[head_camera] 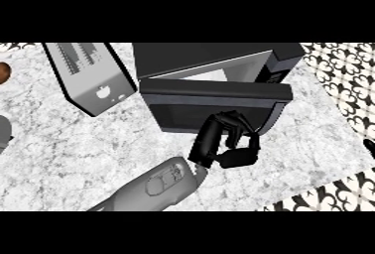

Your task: Pick up the milk, place it into the microwave and close the microwave

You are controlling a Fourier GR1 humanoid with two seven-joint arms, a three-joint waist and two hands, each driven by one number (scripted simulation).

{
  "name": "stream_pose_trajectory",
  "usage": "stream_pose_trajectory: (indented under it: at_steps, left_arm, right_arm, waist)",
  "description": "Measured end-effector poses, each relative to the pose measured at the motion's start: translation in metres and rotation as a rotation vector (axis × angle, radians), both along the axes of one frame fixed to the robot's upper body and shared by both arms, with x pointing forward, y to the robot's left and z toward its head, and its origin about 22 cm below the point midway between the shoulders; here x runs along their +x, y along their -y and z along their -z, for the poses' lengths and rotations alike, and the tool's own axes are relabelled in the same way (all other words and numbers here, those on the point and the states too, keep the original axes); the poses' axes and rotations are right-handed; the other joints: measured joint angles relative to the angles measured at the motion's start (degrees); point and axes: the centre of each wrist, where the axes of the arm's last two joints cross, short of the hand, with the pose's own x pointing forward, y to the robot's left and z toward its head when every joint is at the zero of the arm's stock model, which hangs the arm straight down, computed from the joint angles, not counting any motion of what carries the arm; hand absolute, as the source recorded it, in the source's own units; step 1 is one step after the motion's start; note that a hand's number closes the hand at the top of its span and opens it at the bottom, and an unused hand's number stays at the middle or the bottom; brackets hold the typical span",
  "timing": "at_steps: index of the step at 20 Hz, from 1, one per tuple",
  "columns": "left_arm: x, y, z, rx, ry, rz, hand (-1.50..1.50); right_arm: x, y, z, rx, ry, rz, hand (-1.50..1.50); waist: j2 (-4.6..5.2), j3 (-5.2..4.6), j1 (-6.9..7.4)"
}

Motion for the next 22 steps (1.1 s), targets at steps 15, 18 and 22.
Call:
stream_pose_trajectory:
  at_steps: [15,18,22]
  left_arm:
    - [0.047,-0.005,-0.027,-0.139,0.022,-0.118,1.50]
    - [0.048,-0.006,-0.026,-0.159,0.025,-0.124,1.50]
    - [0.048,-0.007,-0.025,-0.180,0.038,-0.126,1.50]
  right_arm:
    - [0.007,0.004,-0.028,-0.008,0.032,-0.075,-1.50]
    - [0.009,0.004,-0.035,-0.007,0.044,-0.086,-1.50]
    - [0.011,0.004,-0.041,-0.001,0.056,-0.096,-1.50]
  waist:
    - [1.61,0.09,-3.69]
    - [1.59,0.10,-4.01]
    - [1.63,0.13,-4.28]
